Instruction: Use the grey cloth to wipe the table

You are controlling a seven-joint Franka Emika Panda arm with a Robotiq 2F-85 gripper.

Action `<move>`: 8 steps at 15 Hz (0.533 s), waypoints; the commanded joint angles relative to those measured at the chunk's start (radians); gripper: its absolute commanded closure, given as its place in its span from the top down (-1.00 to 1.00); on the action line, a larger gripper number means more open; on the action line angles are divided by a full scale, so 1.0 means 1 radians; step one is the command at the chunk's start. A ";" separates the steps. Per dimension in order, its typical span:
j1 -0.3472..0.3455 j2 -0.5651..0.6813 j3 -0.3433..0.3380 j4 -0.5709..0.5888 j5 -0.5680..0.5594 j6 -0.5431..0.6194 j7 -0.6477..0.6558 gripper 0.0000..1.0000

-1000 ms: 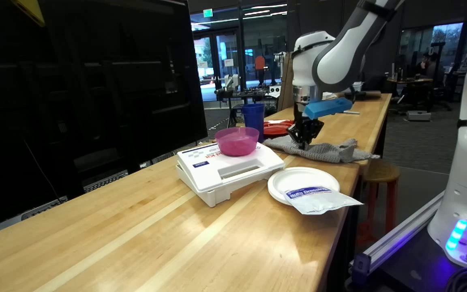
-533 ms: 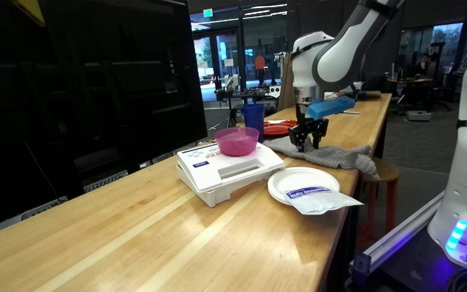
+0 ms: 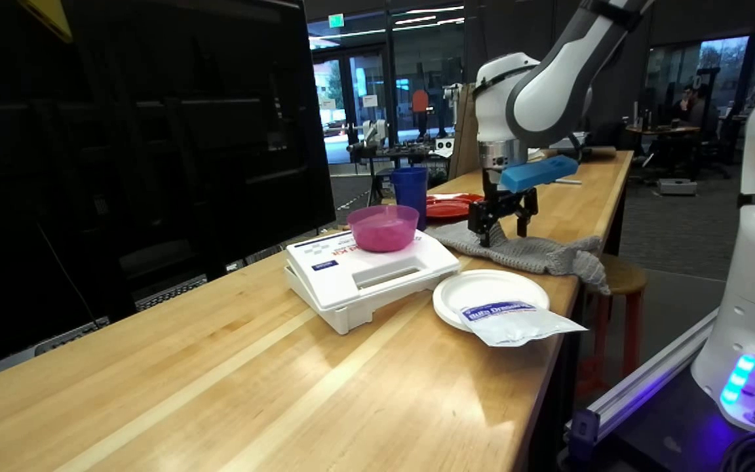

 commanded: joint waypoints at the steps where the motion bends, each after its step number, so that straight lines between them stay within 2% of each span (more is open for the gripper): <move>1: 0.005 -0.078 -0.038 -0.014 0.006 -0.050 -0.002 1.00; 5: -0.019 -0.223 -0.089 -0.027 0.016 -0.155 -0.046 1.00; 8: -0.079 -0.365 -0.121 -0.030 -0.015 -0.212 -0.084 1.00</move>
